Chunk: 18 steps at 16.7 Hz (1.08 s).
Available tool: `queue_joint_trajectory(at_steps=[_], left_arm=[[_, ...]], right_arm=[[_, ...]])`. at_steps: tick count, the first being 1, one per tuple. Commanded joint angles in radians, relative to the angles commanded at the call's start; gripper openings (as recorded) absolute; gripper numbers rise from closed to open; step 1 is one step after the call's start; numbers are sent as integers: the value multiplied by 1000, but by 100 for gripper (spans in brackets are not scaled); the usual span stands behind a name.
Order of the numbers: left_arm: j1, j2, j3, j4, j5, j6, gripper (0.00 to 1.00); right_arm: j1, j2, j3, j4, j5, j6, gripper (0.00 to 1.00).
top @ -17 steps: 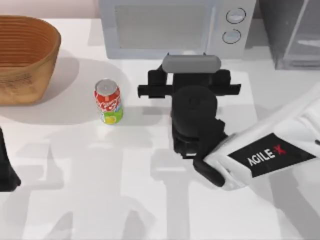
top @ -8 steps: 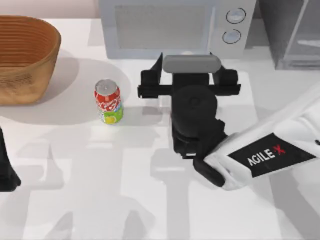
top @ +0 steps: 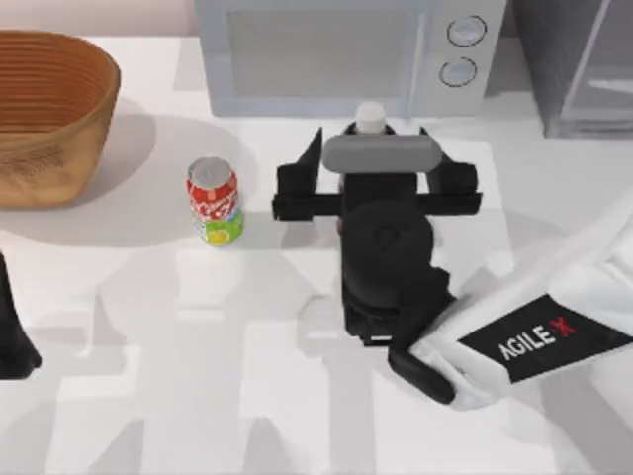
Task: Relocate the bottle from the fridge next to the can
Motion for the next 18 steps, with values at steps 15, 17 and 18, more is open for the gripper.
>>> queue_joint_trajectory(at_steps=[15, 17, 18], left_arm=[[0, 0, 0, 0, 0, 0, 100], [0, 0, 0, 0, 0, 0, 100], [0, 0, 0, 0, 0, 0, 100]], right_arm=[[-164, -617, -287, -319, -238, -1, 100], [-238, -807, -381, -426, -315, -3, 100], [-278, -905, -429, -482, -355, -4, 100]])
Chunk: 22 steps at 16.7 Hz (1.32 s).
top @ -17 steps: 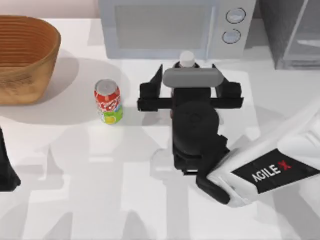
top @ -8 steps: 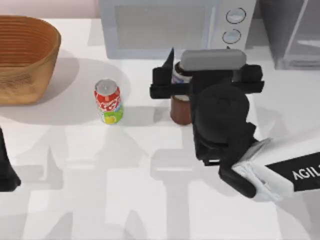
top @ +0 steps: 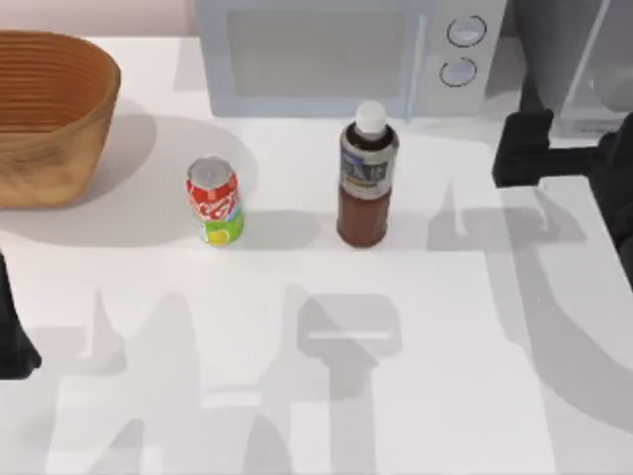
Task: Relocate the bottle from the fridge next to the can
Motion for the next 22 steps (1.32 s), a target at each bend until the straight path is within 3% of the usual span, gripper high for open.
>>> queue_joint_trajectory(at_steps=[12, 16, 22], left_arm=[[0, 0, 0, 0, 0, 0, 100], [0, 0, 0, 0, 0, 0, 100], [0, 0, 0, 0, 0, 0, 100]], right_arm=[[-496, -1077, -456, -601, -456, -14, 100], [-569, -1217, -506, -682, -526, -17, 100], [-571, -1224, -504, -686, -529, -17, 100]])
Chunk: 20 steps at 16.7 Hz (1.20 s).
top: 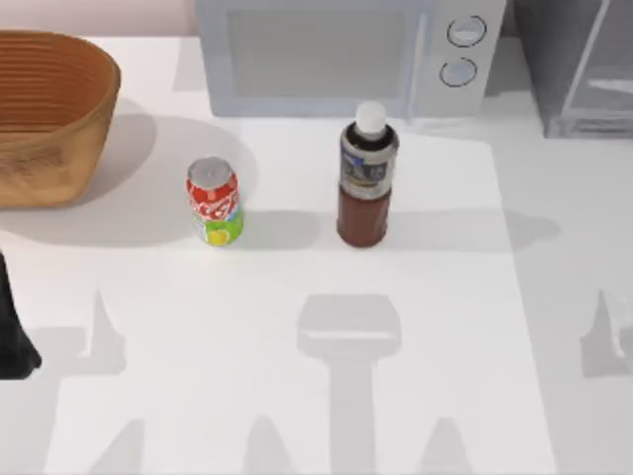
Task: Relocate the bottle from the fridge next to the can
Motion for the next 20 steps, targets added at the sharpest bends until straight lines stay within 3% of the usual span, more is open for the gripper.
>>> queue_joint_trajectory(at_steps=[6, 16, 20], left_arm=[[0, 0, 0, 0, 0, 0, 100], [0, 0, 0, 0, 0, 0, 100], [0, 0, 0, 0, 0, 0, 100]], right_arm=[[-4, -157, 131, -224, 3, 0, 100], [-3, -606, 496, -1114, -3, 0, 100], [-5, -745, 611, -1373, -3, -7, 100]])
